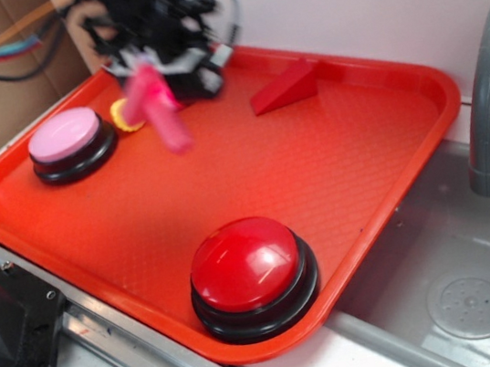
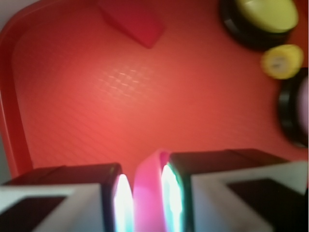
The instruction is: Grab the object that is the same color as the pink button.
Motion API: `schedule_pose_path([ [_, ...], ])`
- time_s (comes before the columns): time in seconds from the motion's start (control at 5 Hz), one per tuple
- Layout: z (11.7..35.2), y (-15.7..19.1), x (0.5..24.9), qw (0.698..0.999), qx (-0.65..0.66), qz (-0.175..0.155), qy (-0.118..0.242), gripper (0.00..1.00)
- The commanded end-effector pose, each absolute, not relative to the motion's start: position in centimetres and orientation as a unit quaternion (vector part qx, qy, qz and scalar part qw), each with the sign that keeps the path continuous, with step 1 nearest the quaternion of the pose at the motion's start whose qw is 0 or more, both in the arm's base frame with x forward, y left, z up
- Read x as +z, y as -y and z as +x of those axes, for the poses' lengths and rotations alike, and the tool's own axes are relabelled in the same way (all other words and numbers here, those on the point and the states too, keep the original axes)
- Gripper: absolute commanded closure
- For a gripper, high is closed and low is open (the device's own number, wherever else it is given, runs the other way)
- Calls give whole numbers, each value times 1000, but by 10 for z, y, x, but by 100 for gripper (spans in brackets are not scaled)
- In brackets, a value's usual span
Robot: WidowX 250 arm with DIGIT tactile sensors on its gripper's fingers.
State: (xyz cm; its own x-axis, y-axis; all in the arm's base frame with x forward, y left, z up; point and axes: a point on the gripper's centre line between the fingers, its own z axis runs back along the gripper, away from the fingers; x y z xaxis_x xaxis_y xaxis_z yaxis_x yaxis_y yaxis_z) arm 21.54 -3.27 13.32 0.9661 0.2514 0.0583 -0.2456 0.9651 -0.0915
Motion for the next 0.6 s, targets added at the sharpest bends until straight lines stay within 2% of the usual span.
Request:
schedule_pose_path([
  [0.0,201,-41,192,996,67,-17,59,100],
  [0.2,195,-65,194,995,76,-13,58,100],
  [0.4,195,-67,196,997,46,2,59,100],
])
